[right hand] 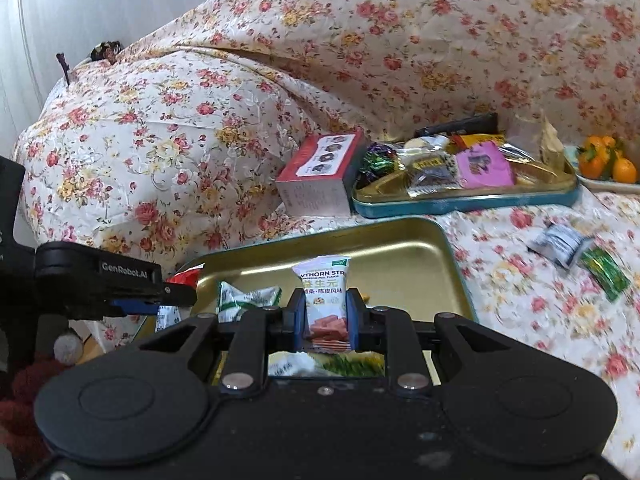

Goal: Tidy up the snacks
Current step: 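Carry both packets into the gold tin and open both tools, then withdraw both tools from the tin toward the remaining packets, then grasp the green-wrapped candy with right tool while left tool grasps white packet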

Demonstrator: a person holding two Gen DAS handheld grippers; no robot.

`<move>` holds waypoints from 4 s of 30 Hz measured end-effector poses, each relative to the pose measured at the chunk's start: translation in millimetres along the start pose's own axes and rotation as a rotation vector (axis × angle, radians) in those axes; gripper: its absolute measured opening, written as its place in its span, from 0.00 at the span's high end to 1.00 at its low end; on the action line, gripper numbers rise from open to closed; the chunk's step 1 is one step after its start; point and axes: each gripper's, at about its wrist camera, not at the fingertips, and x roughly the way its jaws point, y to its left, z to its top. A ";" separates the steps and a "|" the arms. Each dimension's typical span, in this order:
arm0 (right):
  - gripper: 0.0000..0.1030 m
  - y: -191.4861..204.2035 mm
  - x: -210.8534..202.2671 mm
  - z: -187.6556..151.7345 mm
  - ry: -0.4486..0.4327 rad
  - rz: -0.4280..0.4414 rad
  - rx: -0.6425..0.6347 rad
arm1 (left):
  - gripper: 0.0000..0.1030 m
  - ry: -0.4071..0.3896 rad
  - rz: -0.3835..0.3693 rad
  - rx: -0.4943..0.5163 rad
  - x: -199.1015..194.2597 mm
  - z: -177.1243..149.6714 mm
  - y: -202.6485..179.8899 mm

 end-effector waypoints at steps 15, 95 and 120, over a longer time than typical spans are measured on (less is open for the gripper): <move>0.78 33.9 58.6 9.5 0.084 -0.006 -0.057 | 0.57 -0.045 0.062 0.086 7.6 -0.5 -3.6; 0.71 -144.3 -95.4 -66.2 -0.009 -0.425 0.079 | 0.57 0.071 -0.293 0.513 -55.8 -117.0 -164.4; 0.62 -200.0 11.1 0.1 -0.001 -0.298 -0.109 | 0.57 0.261 -0.216 0.242 14.6 -33.3 -237.9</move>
